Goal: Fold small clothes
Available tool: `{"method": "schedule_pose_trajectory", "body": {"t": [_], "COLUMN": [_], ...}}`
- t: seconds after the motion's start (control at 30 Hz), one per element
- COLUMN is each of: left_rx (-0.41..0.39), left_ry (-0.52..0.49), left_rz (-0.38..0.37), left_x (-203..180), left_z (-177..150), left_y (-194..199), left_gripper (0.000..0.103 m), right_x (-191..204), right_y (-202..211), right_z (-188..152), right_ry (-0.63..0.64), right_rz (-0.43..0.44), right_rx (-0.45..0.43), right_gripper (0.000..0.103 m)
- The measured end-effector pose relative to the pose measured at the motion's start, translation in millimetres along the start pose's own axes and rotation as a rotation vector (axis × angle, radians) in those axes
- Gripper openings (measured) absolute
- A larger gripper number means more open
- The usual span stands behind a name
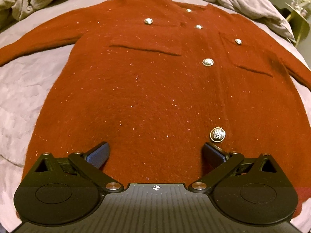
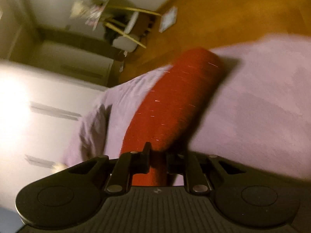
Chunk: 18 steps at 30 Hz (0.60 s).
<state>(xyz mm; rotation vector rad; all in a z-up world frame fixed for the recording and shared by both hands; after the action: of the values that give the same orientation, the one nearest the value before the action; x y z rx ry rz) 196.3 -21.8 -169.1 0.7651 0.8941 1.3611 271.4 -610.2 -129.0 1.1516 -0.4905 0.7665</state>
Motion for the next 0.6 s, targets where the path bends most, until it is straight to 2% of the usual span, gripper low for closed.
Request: {"method": "schedule_pose_trajectory", "body": {"t": [0.1,0.17,0.23,0.3,0.37,0.43,0.5,0.53,0.57,0.6], "left_rx": [0.015,0.025,0.000,-0.035,-0.066,-0.105,-0.151,-0.162,-0.165,-0.158], "left_ry": [-0.028,-0.030,-0.036,-0.035,-0.009,0.016,0.018,0.016,0.025,0.046], "left_rz": [-0.002,-0.007,-0.030,-0.090,-0.154,-0.221,-0.269,-0.288,-0.310,-0.345], "left_x": [0,0,-2,-7,-12,-20,-29,-33,-39,-44], "left_z": [2,6,13,25,43,66,88,98,109,120], "left_y": [-3,-1,4,10,13,15,14,11,6,-2], "left_gripper": [0.103,0.103,0.103,0.103,0.103,0.103,0.103,0.103,0.103,0.102], "right_x": [49,93,135,178,207,220,217,216,211,207], "right_y": [9,17,30,45,60,64,68,69,72,73], "right_z": [-13,-37,-72,-128,-189,-248,-299,-314,-323,-324], "right_ry": [0.302,0.519,0.705,0.922,1.108,1.272,1.395,1.424,1.433,1.421], "right_rz": [-0.084,-0.050,0.023,0.135,0.254,0.323,0.364,0.362,0.364,0.368], "right_rx": [-0.056,-0.085,-0.089,-0.064,-0.001,0.087,0.216,0.263,0.293,0.296], "right_gripper": [0.012,0.012,0.012,0.012,0.012,0.014,0.027,0.042,0.050,0.051]}}
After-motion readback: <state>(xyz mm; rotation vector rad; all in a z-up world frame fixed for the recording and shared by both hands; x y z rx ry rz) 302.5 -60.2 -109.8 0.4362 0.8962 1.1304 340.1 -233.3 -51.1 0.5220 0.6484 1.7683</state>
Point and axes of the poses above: each gripper's, at about its wrist camera, not at the fingertips, and y roughly against the way its jaws point, x to its left, z to its top, the point moved 7 cm from there along -y, roughly the way its jaws point, and after that the axes turned 1 degree about -x, right-handed, at the moved point
